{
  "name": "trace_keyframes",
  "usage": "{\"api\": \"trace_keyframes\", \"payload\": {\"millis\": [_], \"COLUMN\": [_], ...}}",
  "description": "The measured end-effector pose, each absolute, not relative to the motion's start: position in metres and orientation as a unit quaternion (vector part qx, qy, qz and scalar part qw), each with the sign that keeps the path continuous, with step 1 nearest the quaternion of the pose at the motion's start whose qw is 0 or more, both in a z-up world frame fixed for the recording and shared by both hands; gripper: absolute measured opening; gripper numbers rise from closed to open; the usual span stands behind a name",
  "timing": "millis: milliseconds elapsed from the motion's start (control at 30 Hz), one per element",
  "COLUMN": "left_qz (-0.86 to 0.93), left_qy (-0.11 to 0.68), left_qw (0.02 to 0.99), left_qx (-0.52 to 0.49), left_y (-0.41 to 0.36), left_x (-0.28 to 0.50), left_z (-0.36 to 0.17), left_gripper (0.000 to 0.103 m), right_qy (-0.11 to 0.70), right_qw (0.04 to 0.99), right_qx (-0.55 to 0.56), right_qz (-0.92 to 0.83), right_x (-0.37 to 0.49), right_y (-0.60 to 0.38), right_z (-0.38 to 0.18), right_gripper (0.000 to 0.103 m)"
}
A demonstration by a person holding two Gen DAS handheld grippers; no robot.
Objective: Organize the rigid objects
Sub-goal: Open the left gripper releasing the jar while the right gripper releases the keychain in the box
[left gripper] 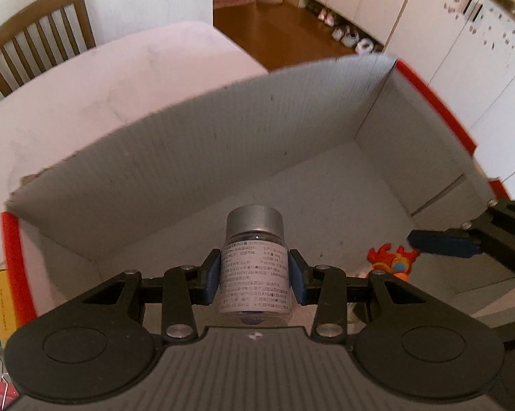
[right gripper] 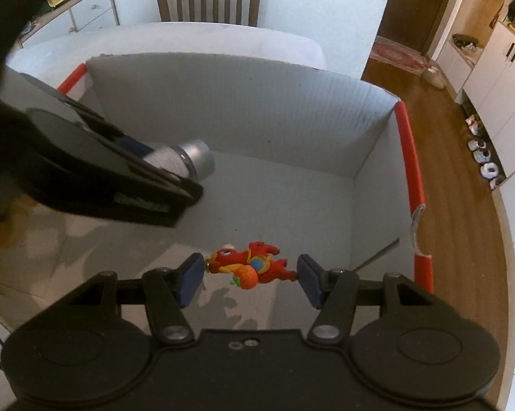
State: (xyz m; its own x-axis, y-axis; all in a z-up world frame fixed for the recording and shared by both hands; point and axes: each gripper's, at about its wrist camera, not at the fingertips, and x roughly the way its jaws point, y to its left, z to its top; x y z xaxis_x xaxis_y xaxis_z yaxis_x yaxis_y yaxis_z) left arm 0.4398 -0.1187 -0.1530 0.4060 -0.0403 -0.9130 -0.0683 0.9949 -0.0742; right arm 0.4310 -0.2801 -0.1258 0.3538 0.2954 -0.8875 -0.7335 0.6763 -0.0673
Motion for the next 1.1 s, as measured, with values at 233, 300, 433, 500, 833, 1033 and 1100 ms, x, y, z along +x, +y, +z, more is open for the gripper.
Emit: {"api": "trace_keyframes", "payload": {"millis": [233,300,433,500,833,1033,1100], "left_qz": [0.009,0.008,0.007,0.008,0.012,0.010,0.010], "left_qy": [0.565,0.566,0.571,0.570,0.577,0.555,0.544], "left_qw": [0.822,0.822,0.817,0.818,0.812,0.829,0.835], "left_qx": [-0.063,-0.066,-0.074,-0.076,-0.087,-0.074,-0.073], "left_y": [-0.113,-0.112,-0.111,-0.110,-0.105,-0.109,-0.109], "left_x": [0.448,0.449,0.450,0.450,0.456,0.445,0.439], "left_z": [-0.164,-0.164,-0.166,-0.166,-0.160,-0.145,-0.138], "left_gripper": [0.040,0.040,0.041,0.041,0.045,0.045,0.046], "right_qy": [0.483,0.489,0.503,0.504,0.500,0.491,0.485], "right_qw": [0.768,0.764,0.753,0.752,0.757,0.765,0.769], "right_qx": [-0.254,-0.256,-0.259,-0.260,-0.240,-0.220,-0.215], "right_qz": [0.335,0.334,0.335,0.334,0.345,0.355,0.357], "right_x": [0.435,0.438,0.444,0.444,0.446,0.445,0.443], "right_y": [-0.269,-0.267,-0.264,-0.265,-0.274,-0.284,-0.288], "right_z": [-0.129,-0.130,-0.135,-0.136,-0.127,-0.116,-0.111], "right_gripper": [0.059,0.059,0.059,0.060,0.068,0.071,0.072]}}
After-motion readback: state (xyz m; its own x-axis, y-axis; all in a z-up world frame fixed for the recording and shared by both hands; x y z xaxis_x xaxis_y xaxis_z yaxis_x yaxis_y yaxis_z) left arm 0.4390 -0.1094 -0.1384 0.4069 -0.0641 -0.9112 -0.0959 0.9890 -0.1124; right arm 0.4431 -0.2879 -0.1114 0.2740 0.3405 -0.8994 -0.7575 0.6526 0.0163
